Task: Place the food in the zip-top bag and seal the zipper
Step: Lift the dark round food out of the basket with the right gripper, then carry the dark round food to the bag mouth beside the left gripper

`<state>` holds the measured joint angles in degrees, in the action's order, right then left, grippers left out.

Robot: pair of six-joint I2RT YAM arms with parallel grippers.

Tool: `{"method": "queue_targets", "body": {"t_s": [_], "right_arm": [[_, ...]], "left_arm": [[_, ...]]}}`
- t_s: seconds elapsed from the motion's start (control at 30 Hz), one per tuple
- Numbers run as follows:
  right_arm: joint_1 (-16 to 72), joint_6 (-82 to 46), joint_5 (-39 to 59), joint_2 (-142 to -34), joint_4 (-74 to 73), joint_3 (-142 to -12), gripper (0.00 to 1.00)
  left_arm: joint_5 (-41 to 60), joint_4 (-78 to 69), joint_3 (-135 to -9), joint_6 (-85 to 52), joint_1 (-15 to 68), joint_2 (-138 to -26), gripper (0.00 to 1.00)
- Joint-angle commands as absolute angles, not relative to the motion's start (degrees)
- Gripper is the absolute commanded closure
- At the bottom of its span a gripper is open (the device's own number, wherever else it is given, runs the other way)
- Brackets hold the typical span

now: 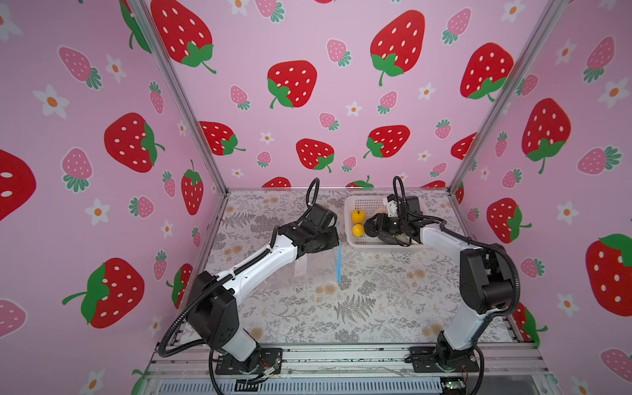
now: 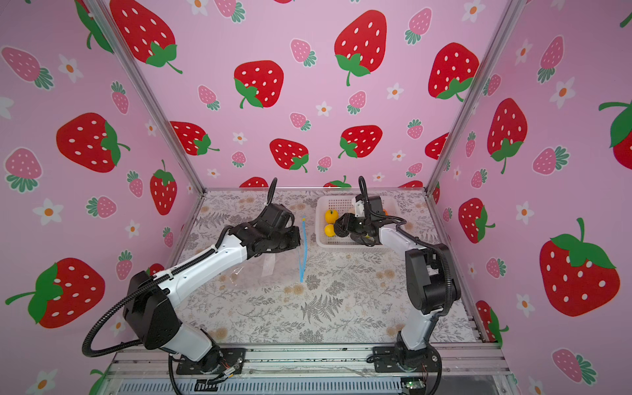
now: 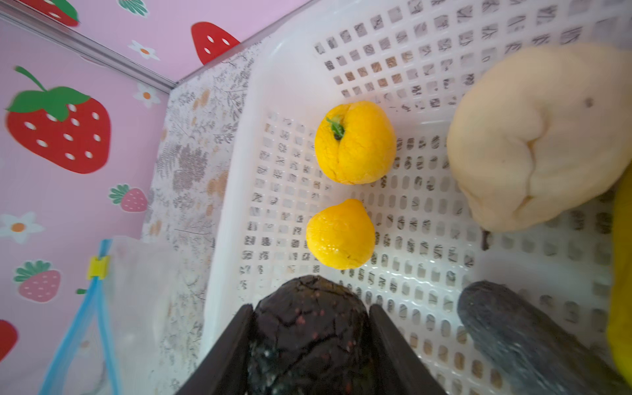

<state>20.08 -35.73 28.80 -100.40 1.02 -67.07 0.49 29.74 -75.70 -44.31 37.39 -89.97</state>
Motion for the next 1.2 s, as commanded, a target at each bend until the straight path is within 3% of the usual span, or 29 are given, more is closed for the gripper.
{"method": "queue_targets", "body": {"t_s": [0.0,0.53,1.17], "right_arm": [[19.95,-43.54,33.26,-95.43,-6.22,-64.88,0.58],[26.9,-57.96,36.35,-83.86,-23.59,-52.95,0.61],[32.51,-61.83,37.97,-88.84,-30.67,-53.17,0.61]], "left_arm": [[0.35,28.59,-78.28,-45.51,37.1,-90.17,1.0],[0.7,27.86,-80.03,-45.88,36.67,-90.27,1.0],[0.79,27.81,-80.68,-46.06,36.69,-89.65,1.0]]}}
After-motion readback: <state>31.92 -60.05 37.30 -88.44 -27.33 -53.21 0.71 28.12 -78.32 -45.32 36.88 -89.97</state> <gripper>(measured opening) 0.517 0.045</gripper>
